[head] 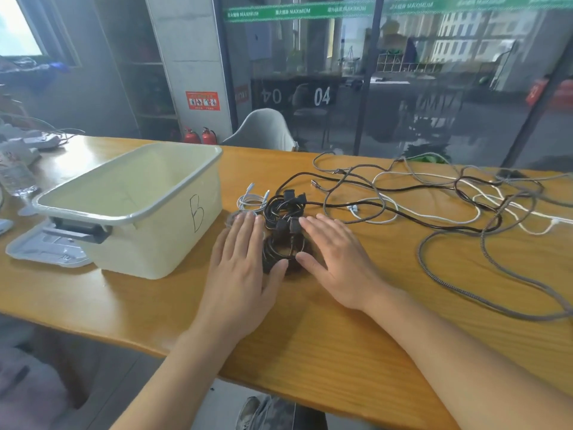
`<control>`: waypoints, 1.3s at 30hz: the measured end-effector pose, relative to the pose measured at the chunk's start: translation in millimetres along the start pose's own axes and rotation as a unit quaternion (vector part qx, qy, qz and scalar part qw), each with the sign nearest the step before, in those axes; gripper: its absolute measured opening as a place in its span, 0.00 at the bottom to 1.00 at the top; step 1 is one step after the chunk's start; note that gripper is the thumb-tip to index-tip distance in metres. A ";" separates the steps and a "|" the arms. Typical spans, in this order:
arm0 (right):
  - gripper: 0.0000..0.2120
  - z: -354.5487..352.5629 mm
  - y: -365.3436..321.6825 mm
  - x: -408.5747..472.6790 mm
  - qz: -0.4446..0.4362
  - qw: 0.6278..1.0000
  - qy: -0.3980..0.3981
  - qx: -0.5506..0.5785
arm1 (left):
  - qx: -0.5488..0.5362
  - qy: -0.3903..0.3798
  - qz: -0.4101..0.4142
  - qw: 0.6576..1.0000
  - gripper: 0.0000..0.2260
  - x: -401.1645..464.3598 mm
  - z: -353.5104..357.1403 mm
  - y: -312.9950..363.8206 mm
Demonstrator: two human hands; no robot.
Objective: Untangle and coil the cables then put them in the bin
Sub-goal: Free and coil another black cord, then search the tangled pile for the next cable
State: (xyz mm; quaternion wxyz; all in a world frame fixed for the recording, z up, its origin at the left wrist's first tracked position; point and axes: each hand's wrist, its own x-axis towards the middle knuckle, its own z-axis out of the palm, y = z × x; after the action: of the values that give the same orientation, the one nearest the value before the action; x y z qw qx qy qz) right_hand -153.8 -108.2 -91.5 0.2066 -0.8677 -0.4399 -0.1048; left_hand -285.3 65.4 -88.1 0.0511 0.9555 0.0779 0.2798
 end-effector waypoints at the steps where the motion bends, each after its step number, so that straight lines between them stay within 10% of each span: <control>1: 0.36 -3.2 10.3 -3.5 0.010 1.000 0.004 -0.008 | -0.001 -0.007 0.013 1.000 0.34 5.6 4.1 9.6; 23: 0.31 -59.1 164.9 -48.6 0.121 0.991 -0.005 -0.059 | -0.082 -0.171 0.047 0.981 0.29 130.5 123.4 144.4; 39: 0.29 -57.1 162.6 -38.1 0.133 0.986 -0.087 -0.059 | -0.208 -0.074 -0.068 0.973 0.14 138.5 112.6 112.8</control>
State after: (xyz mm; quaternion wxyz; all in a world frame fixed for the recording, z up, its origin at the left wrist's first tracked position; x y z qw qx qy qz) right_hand -45.1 -247.2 -97.7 0.1286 -0.9350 -0.3294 -0.0264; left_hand -95.5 -26.9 -93.7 0.2733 0.9345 0.0784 0.2143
